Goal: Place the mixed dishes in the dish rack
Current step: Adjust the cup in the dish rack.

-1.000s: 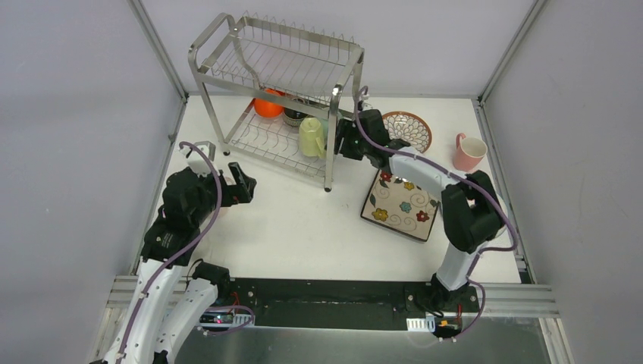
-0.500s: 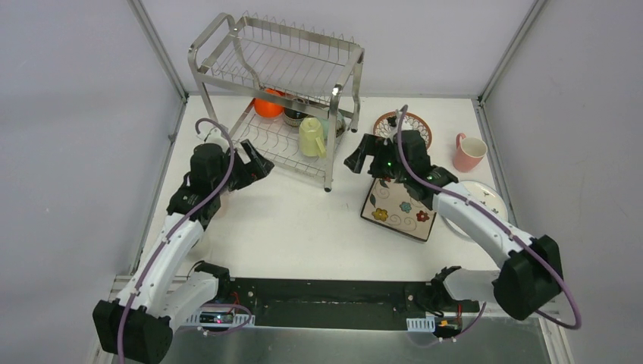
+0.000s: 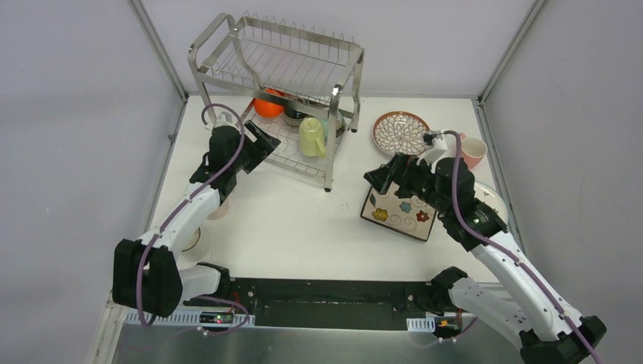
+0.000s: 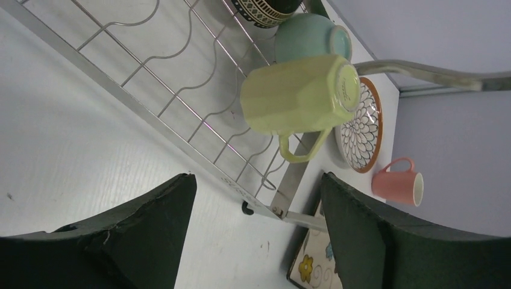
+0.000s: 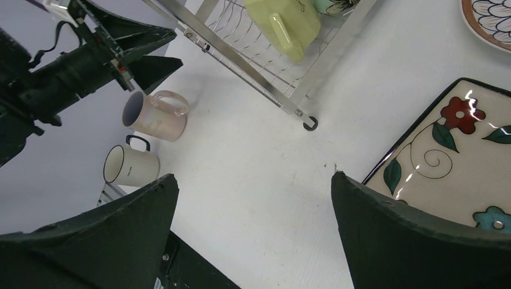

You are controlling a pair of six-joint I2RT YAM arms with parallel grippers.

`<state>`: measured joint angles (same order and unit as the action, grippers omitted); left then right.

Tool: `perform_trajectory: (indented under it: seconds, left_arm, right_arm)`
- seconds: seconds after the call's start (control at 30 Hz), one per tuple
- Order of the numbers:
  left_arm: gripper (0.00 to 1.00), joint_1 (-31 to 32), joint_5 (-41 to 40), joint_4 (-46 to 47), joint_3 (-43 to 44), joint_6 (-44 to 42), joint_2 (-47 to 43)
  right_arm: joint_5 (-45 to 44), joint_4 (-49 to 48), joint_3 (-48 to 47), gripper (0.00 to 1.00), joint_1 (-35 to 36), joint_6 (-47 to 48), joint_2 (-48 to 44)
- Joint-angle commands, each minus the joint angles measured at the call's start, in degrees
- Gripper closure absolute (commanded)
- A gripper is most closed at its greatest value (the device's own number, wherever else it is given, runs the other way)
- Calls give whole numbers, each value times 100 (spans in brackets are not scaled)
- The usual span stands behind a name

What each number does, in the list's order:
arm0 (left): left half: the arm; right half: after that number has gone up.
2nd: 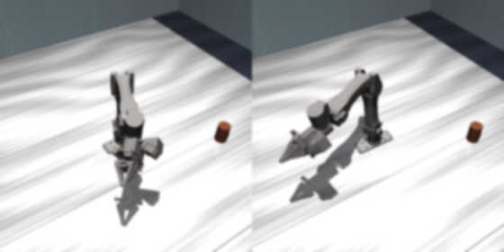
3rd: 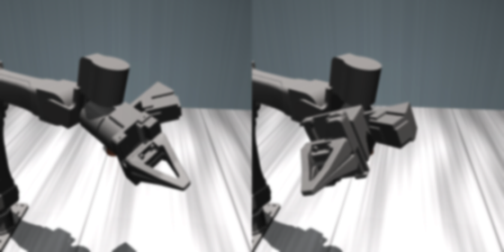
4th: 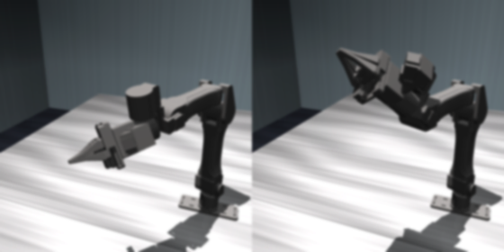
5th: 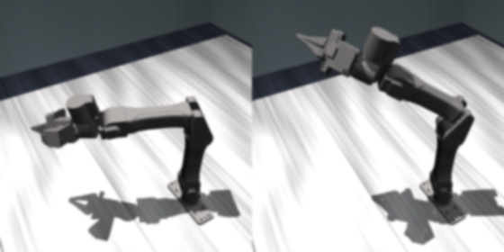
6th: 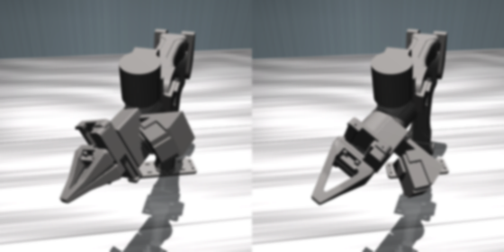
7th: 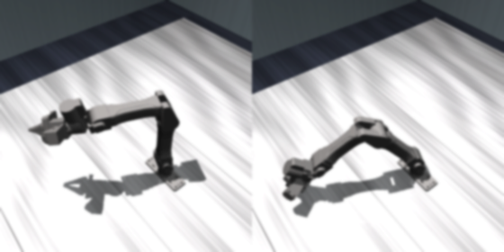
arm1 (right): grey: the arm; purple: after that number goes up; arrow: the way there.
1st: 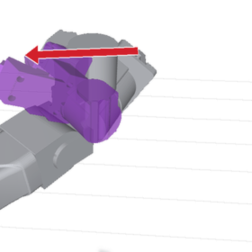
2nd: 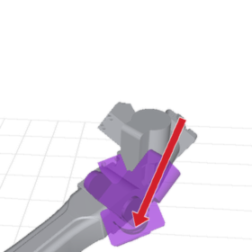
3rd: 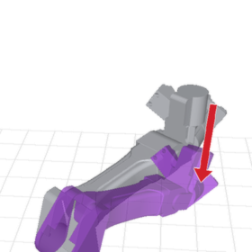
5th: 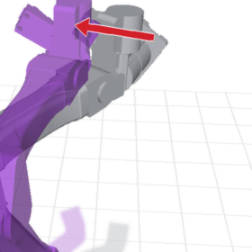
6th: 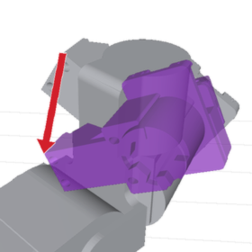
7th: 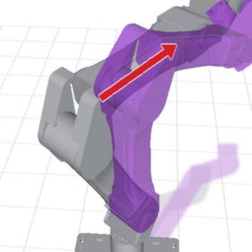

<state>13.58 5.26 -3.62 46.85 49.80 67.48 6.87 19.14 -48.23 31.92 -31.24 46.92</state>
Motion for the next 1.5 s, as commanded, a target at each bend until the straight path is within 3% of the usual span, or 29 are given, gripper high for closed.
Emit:
perform_trajectory:
  seconds: [0.0,0.37,0.73,1.03,1.47]
  left_arm:
    - [23,57,-292,725,379,210,417]
    - [49,57,-1,1948,706,329,1733]
    - [54,249,256,2922,1223,29,2820]
    - [57,404,222,3049,1321,-6,3315]
    - [62,515,843,3315,1684,-107,4093]
  right_arm:
    - [189,279,-19,0,7,-15,-269]
    - [246,664,-180,0,13,-27,-521]
    - [293,778,-274,0,8,-197,-811]
    - [192,978,-345,0,8,-201,-995]
    - [-72,1312,-472,0,8,-31,-1145]
